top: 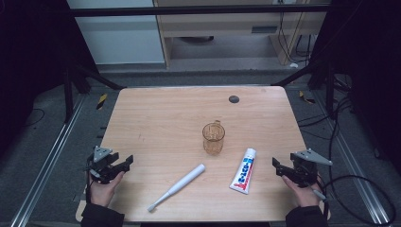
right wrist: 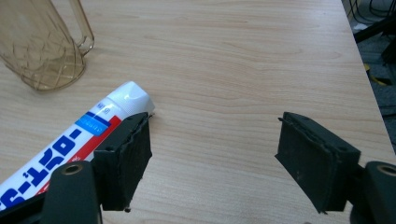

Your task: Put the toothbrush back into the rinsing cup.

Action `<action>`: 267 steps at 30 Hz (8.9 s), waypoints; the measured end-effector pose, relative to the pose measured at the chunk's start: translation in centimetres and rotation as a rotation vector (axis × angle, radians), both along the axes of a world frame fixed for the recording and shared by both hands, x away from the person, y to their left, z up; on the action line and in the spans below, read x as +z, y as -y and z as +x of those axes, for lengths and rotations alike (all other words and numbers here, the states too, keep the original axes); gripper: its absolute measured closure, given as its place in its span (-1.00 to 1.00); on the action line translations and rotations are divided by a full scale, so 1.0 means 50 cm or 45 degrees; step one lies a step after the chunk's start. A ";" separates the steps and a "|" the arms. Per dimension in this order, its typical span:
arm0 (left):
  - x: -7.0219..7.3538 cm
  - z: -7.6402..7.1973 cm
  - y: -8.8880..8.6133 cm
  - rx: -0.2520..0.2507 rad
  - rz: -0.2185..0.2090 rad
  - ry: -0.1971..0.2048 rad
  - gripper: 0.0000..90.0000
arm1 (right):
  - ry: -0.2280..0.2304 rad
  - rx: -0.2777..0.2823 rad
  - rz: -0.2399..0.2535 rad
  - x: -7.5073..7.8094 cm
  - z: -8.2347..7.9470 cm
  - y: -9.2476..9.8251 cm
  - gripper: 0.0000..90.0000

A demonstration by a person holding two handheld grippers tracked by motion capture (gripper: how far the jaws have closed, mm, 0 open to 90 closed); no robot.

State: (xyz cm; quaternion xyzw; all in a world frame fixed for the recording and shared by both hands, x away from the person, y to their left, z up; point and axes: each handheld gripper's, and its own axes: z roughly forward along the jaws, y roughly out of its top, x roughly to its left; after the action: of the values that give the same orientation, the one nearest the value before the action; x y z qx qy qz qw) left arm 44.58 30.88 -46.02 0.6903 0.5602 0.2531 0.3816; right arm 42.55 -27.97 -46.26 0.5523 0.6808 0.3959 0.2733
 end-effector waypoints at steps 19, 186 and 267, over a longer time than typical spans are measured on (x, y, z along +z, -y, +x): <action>0.005 -0.021 0.048 -0.173 0.052 -0.041 0.26 | 0.030 0.067 -0.036 0.020 -0.014 -0.044 -0.34; -0.015 0.073 0.294 -0.719 0.308 -0.237 0.98 | -0.037 0.079 -0.066 -0.005 0.000 -0.044 -0.23; 0.003 -0.044 0.214 -0.759 0.281 -0.192 0.73 | -0.033 0.062 -0.062 -0.004 -0.002 -0.034 -0.21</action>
State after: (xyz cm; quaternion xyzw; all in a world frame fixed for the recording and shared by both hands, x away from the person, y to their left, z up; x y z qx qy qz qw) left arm 42.38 20.17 -45.85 0.8779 0.3293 0.1374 0.3193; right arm 42.44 -26.29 -46.48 0.5337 0.7071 0.3786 0.2681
